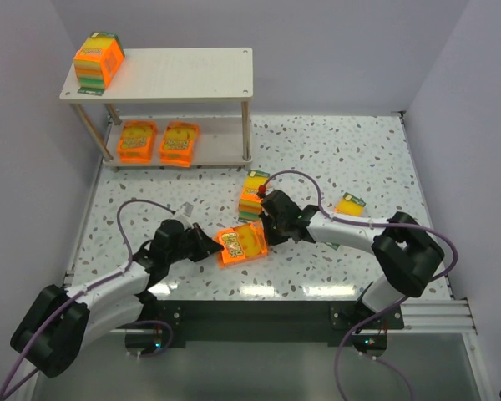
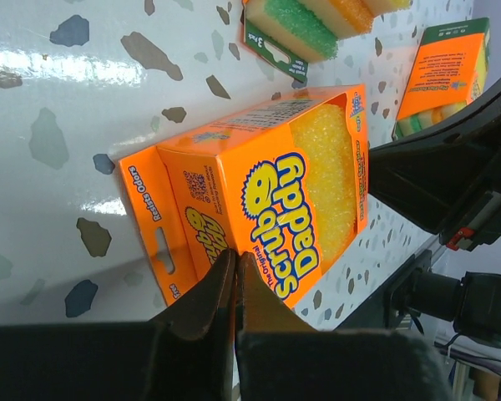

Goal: Place and organize the cleaning sponges onto the shelf

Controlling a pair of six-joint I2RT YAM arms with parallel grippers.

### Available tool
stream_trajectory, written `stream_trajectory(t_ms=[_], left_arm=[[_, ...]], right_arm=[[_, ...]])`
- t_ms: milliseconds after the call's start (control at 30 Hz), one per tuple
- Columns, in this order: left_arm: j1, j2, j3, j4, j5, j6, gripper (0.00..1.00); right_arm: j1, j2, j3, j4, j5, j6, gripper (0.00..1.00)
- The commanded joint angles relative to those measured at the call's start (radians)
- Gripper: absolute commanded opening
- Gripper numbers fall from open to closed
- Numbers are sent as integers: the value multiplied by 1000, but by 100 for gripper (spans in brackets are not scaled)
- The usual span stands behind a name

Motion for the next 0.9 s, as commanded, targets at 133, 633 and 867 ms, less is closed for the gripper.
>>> stream_trajectory(t_ms=[133, 633, 867], left_arm=[[-6, -169, 55, -146, -70, 16, 0], [5, -409, 197, -372, -723, -390, 0], [14, 25, 324, -77, -784, -668, 0]], right_arm=[[6, -107, 25, -43, 75, 33, 23], [-9, -471, -79, -234, 168, 111, 64], [-9, -572, -107, -272, 173, 116, 64]])
